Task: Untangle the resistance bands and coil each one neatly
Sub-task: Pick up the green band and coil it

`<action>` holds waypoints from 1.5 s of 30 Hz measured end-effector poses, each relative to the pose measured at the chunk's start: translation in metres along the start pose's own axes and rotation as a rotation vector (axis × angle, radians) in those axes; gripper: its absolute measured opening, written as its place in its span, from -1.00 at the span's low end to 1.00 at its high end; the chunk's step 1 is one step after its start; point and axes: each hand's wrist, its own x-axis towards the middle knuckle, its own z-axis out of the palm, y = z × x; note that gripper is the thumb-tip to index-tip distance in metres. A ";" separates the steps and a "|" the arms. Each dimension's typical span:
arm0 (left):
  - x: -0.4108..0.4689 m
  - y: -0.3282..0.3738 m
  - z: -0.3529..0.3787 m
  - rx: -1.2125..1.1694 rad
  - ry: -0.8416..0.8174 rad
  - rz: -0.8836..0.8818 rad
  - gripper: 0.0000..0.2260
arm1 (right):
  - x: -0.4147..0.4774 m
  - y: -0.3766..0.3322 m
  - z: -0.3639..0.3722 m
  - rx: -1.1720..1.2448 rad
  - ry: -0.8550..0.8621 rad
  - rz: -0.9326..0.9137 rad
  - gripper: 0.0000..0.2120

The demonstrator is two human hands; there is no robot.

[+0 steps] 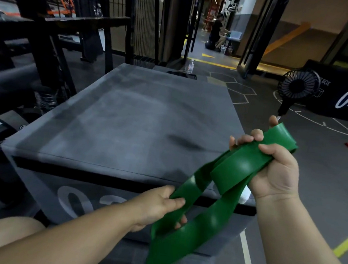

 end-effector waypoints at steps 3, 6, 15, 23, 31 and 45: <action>0.001 0.005 -0.003 0.338 0.166 0.073 -0.84 | -0.001 0.001 0.001 -0.060 0.083 -0.017 -0.40; 0.000 0.006 -0.004 0.810 0.217 0.188 -0.77 | -0.001 0.005 0.003 -0.096 0.137 -0.028 -0.39; -0.011 0.025 0.001 0.703 0.304 0.464 -0.79 | -0.012 0.029 0.010 -0.392 0.103 0.199 -0.69; -0.010 0.026 -0.008 0.264 -0.158 0.080 -0.61 | -0.019 0.062 0.013 -0.445 0.072 0.269 -0.21; -0.004 0.028 -0.003 -0.063 0.116 0.300 -0.78 | -0.027 0.066 0.013 -0.765 -0.113 0.492 -0.47; -0.006 0.026 -0.005 -0.163 0.051 0.384 -0.60 | -0.023 0.059 0.017 -0.979 -0.029 0.439 -0.79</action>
